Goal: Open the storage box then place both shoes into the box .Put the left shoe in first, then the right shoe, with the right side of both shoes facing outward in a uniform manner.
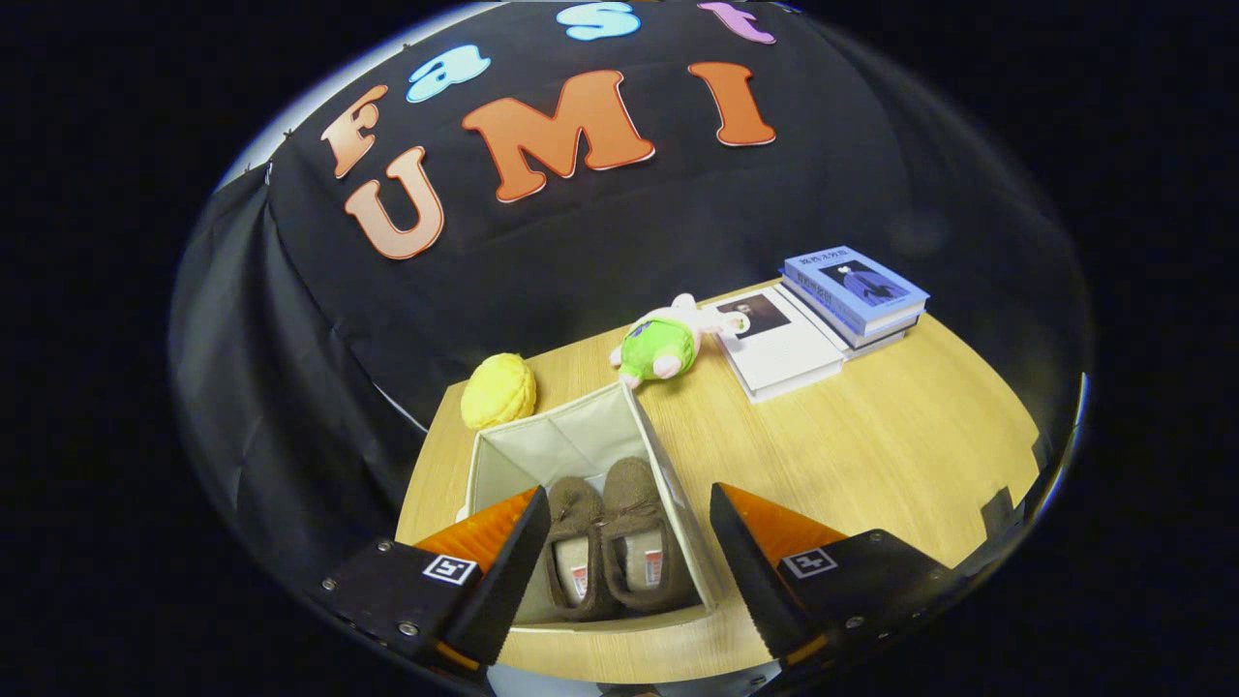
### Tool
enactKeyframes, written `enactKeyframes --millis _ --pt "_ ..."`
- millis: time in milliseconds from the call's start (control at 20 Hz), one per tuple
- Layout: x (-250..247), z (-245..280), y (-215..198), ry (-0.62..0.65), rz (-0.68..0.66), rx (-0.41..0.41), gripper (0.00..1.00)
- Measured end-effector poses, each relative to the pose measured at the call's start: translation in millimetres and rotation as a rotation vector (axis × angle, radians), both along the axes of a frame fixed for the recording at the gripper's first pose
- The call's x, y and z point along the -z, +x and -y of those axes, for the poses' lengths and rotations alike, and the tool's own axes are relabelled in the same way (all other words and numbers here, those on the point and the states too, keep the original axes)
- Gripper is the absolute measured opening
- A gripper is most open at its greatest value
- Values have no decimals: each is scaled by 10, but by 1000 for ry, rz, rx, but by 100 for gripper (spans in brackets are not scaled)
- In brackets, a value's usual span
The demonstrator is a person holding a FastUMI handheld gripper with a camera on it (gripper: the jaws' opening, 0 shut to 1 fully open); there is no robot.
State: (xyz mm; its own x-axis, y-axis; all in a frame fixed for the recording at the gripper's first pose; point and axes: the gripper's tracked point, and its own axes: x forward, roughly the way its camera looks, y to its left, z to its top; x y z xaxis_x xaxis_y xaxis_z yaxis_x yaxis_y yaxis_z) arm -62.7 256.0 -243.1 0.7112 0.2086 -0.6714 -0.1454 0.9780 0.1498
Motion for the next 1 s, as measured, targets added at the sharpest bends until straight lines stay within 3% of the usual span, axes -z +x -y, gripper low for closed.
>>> enactKeyframes --millis 300,600,1000 --pt "-491 289 315 -52 129 -28 98" --pt "-1182 842 666 -113 293 26 98" --pt "-1765 1523 771 -246 458 62 99"
